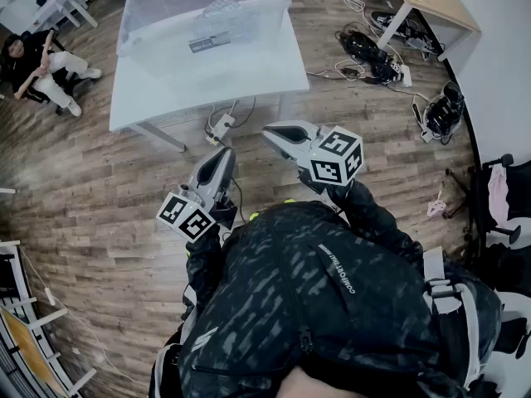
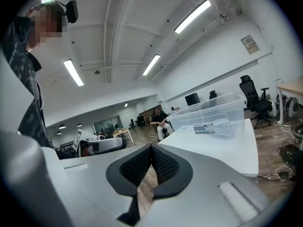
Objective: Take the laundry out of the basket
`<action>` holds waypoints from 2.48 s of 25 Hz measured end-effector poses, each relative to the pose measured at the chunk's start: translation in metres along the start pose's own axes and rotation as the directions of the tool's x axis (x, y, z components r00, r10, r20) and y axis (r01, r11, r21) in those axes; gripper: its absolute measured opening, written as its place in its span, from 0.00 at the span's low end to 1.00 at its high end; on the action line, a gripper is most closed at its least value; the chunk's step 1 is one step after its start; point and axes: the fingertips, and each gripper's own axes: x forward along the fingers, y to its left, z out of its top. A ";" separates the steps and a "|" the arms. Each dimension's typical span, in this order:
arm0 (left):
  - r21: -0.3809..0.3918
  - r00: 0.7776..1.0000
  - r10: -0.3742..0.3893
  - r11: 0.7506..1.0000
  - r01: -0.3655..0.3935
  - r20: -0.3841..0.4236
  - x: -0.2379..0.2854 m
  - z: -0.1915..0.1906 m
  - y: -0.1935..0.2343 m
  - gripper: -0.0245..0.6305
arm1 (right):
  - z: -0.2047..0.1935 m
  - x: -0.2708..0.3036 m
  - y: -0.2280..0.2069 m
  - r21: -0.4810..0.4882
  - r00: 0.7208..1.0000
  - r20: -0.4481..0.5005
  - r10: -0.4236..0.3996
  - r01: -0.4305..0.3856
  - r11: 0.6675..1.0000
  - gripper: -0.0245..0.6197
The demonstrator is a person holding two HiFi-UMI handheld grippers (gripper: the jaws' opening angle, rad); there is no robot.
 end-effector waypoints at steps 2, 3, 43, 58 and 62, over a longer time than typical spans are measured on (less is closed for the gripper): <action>0.004 1.000 0.000 1.000 0.000 -0.002 0.001 0.000 -0.001 0.05 | 0.000 0.000 0.000 0.000 1.000 0.001 0.004 -0.004 1.000 0.04; 0.005 1.000 0.000 1.000 0.000 -0.003 0.001 0.000 -0.002 0.05 | 0.000 0.000 0.000 0.000 1.000 0.000 0.005 -0.005 1.000 0.04; -0.108 0.987 0.159 0.982 -0.156 0.020 -0.095 -0.012 0.078 0.05 | -0.001 0.076 0.001 -0.040 0.997 -0.053 -0.056 0.054 0.998 0.04; -0.029 0.991 0.132 0.991 -0.132 -0.015 0.000 0.045 0.150 0.05 | 0.047 0.158 -0.090 -0.053 0.999 -0.046 0.029 -0.032 0.998 0.04; -0.017 0.986 0.166 0.986 -0.166 -0.025 0.038 0.061 0.183 0.05 | 0.060 0.183 -0.127 -0.035 0.996 -0.061 0.066 -0.068 0.997 0.04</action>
